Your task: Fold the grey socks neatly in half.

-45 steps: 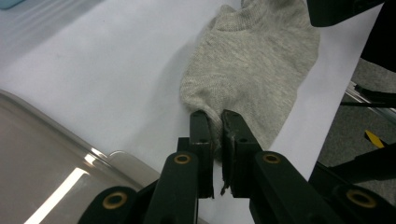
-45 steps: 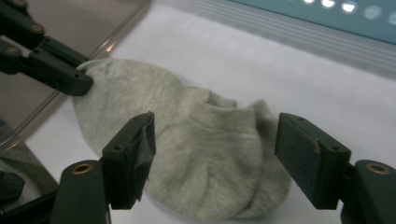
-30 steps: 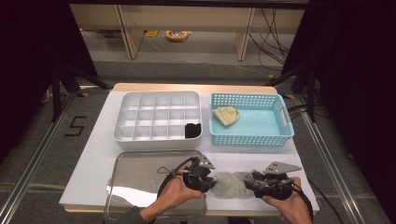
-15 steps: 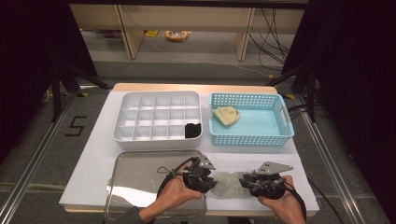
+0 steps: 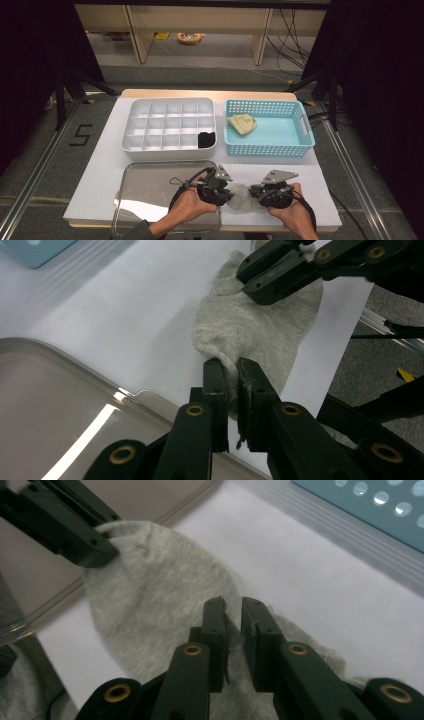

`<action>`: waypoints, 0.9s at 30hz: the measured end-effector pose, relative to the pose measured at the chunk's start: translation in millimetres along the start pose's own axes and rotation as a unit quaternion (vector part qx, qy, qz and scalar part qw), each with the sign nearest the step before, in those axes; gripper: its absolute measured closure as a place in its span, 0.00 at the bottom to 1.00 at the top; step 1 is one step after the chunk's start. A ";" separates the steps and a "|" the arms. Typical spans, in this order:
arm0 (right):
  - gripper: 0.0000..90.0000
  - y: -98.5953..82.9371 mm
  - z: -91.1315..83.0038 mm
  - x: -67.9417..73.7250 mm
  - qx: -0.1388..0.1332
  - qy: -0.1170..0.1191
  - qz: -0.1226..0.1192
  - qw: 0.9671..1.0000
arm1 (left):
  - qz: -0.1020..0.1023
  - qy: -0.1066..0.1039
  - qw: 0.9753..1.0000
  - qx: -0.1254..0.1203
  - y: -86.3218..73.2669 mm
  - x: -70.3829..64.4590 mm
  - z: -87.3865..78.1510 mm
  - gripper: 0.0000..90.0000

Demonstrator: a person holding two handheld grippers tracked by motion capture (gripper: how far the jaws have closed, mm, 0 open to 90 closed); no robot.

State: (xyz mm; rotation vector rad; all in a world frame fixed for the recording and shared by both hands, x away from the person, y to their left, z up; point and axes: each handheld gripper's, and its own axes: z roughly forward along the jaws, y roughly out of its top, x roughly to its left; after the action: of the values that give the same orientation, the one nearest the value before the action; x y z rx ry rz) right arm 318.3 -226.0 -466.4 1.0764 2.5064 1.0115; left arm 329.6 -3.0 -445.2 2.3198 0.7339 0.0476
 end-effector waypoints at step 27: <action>0.84 -17.9 -12.2 -20.5 0.057 -0.043 0.046 0.996 | -0.020 -0.008 1.000 0.004 -7.3 6.8 4.2 0.91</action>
State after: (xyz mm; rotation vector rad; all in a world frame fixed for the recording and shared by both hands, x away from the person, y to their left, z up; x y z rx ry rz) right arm 317.3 -255.5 -470.6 1.2499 2.4920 0.8339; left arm 332.8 2.4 -454.1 2.3092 0.7721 0.0082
